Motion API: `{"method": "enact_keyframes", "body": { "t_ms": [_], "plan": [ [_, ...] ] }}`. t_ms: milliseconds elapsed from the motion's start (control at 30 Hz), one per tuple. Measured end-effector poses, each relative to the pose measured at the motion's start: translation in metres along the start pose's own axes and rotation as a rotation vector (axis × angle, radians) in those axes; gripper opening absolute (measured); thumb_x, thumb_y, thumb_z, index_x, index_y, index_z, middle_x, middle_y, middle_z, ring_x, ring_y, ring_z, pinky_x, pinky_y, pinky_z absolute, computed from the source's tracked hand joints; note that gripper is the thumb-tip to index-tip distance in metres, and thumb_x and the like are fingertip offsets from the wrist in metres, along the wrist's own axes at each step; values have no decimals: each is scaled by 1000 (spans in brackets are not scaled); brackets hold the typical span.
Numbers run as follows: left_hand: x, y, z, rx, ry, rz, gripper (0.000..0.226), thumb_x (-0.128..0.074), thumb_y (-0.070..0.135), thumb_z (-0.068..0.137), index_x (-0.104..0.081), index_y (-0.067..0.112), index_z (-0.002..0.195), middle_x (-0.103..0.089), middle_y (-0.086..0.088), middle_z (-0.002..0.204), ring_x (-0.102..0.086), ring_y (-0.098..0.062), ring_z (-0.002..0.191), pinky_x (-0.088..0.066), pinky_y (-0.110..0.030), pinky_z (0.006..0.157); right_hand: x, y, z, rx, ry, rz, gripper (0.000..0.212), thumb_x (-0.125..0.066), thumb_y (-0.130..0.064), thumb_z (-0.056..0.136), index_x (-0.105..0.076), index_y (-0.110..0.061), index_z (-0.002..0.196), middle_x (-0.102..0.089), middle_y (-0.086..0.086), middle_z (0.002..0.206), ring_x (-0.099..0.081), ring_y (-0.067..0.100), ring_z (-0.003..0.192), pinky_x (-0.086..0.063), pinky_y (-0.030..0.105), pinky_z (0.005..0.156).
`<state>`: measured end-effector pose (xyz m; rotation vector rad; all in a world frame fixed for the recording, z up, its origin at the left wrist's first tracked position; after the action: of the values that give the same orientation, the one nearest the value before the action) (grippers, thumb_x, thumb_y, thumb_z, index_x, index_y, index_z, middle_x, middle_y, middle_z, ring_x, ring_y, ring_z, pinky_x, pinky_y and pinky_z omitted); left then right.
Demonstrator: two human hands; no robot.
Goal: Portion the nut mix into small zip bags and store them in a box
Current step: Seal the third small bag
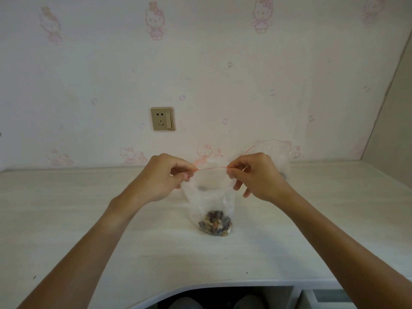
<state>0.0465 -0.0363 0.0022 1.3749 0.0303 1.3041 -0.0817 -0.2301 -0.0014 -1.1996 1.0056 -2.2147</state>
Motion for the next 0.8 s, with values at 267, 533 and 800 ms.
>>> {"method": "enact_keyframes", "body": {
  "t_ms": [267,533,800],
  "plan": [
    [3,14,-16,-224,76,72,25,-76,12,93,-73,33,106,-71,21,115,-70,2,102,-58,-20,75,1,-47,-32,446,172,-276,9,-72,-17,94,-75,-16,102,-69,-8,93,-62,3,78,-52,23,70],
    [-11,11,-29,-377,-10,494,37,-83,44,84,-68,45,118,-70,26,107,-64,-3,72,-51,-22,78,-57,-38,-32,521,-206,-721,47,-66,-30,97,-54,-21,142,-65,-2,133,-60,21,117,-37,29,103],
    [-15,6,-7,-373,-75,633,22,-72,48,94,-72,34,110,-66,27,99,-60,2,69,-44,-23,68,-52,-42,-16,494,-155,-737,21,-50,-21,103,-69,-17,111,-71,0,106,-61,24,86,-35,28,75]
  ]
}}
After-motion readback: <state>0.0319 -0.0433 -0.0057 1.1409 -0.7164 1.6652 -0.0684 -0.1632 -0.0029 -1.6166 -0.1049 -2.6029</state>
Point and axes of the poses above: each hand's wrist, its own z-axis towards the middle knuckle, its own x-axis out of the back of the hand, y = z × x, the point moved 7 cm from there along z, towards the middle knuckle
